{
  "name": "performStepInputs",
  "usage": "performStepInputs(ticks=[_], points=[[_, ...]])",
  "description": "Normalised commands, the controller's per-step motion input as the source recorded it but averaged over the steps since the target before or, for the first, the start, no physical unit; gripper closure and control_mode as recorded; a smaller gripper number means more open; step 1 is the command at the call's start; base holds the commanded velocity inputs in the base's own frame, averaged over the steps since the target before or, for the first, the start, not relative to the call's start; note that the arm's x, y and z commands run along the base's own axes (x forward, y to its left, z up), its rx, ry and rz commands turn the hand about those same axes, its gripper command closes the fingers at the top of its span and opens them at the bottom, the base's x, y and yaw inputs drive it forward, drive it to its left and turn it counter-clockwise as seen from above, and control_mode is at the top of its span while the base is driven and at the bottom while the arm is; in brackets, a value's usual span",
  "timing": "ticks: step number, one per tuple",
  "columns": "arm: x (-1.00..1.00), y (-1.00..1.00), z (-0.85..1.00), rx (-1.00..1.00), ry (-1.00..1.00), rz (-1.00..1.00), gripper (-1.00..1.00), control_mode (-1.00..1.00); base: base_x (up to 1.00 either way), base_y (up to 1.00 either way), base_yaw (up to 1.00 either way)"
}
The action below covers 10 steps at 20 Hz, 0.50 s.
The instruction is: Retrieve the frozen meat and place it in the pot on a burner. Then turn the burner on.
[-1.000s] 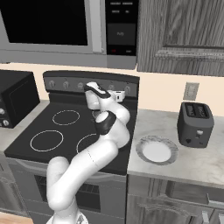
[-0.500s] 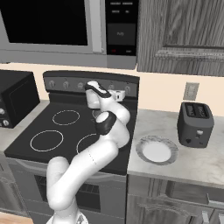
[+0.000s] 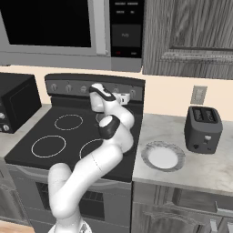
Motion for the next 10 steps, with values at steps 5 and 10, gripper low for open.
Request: performStepInputs(ticks=[5,10], points=[[0.11,0.07,0.0,0.0,0.0,-0.02,-1.0,-1.0,0.0,0.0,0.0],[0.1,0.04,0.03,-0.01,0.0,-0.01,-1.0,-1.0,0.0,0.0,0.0]])
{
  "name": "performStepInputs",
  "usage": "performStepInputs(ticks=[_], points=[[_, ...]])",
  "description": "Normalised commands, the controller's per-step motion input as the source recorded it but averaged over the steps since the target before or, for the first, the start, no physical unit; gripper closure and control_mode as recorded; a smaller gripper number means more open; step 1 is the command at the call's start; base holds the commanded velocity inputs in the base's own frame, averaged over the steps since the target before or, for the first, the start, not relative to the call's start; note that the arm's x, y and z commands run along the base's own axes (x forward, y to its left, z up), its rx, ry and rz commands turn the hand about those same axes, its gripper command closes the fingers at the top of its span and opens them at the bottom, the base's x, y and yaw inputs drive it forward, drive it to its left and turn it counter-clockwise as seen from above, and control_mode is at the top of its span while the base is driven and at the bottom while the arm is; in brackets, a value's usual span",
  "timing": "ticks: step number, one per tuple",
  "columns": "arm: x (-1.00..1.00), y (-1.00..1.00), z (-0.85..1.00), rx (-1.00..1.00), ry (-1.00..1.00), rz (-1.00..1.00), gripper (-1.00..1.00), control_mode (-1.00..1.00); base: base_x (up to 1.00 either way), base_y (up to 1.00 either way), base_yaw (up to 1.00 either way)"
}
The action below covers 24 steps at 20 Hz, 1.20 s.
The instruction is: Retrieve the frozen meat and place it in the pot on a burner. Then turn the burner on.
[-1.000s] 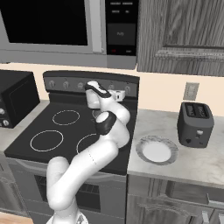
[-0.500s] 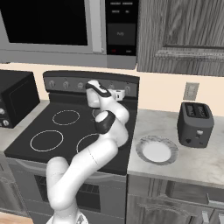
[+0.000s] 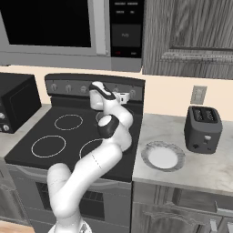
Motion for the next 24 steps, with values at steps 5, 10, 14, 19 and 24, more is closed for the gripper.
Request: performStepInputs(ticks=[5,10,14,19,24], points=[[0.0,0.07,0.01,-0.02,0.0,0.0,-1.0,-1.0,0.0,0.0,0.0],[0.0,0.1,0.0,-0.01,0.0,0.0,1.0,-1.0,0.0,0.0,0.0],[0.0,0.01,0.0,0.0,0.0,0.0,1.0,-1.0,0.0,0.0,0.0],[-0.01,0.08,0.06,-0.09,-0.04,0.0,1.0,-1.0,0.0,0.0,0.0],[-0.02,0.06,0.02,-0.34,-0.01,0.05,1.0,-1.0,0.0,0.0,0.0]])
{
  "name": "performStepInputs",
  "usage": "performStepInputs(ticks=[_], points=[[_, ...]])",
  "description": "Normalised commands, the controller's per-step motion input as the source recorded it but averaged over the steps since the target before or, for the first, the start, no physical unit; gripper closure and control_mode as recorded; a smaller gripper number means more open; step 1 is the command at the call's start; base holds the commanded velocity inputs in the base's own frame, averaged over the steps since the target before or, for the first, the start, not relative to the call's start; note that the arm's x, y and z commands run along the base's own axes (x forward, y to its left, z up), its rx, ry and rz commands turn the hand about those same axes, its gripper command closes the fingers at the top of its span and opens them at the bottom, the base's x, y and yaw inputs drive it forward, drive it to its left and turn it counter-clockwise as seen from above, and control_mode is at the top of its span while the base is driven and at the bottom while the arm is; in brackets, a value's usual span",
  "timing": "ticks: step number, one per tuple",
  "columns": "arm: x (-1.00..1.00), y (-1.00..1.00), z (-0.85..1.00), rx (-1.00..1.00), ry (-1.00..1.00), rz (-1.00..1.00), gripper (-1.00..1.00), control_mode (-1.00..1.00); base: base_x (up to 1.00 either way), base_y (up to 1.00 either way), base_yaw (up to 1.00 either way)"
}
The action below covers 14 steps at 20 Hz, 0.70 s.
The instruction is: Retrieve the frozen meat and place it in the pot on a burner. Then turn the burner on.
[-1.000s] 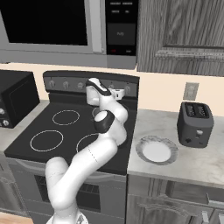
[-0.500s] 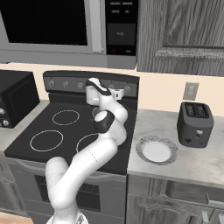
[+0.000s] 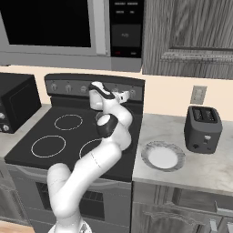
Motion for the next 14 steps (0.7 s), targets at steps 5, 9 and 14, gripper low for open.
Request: performStepInputs(ticks=[5,9,14], points=[[0.0,0.16,0.0,-0.38,0.02,0.03,1.0,-1.0,0.0,0.0,0.0],[0.0,0.19,0.0,-0.34,0.06,0.0,1.0,-1.0,0.0,0.0,0.0],[0.0,0.28,-0.01,-0.39,0.02,0.0,1.0,-1.0,0.0,0.0,0.0]])
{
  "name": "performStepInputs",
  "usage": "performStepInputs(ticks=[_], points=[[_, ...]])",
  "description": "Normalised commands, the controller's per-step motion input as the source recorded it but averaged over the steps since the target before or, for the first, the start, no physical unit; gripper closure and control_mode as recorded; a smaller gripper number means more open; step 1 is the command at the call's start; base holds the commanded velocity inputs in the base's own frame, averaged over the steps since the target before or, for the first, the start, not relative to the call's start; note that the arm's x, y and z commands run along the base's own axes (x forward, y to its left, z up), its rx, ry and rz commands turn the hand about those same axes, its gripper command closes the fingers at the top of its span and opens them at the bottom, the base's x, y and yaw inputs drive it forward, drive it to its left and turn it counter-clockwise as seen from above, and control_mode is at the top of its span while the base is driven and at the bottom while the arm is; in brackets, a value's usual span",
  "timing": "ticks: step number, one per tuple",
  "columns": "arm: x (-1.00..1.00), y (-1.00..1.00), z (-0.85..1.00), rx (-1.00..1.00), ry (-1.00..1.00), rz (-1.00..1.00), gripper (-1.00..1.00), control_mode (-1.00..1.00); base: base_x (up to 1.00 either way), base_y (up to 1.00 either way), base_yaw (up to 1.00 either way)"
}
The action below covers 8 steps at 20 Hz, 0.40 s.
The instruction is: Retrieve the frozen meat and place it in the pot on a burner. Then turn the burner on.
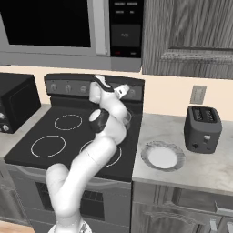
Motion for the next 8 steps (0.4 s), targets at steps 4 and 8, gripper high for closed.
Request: performStepInputs(ticks=[4,8], points=[[0.0,0.27,0.0,-0.41,0.04,0.0,1.0,-1.0,0.0,0.0,0.0],[0.0,0.42,0.0,-0.51,0.0,0.0,1.0,-1.0,0.0,0.0,0.0]])
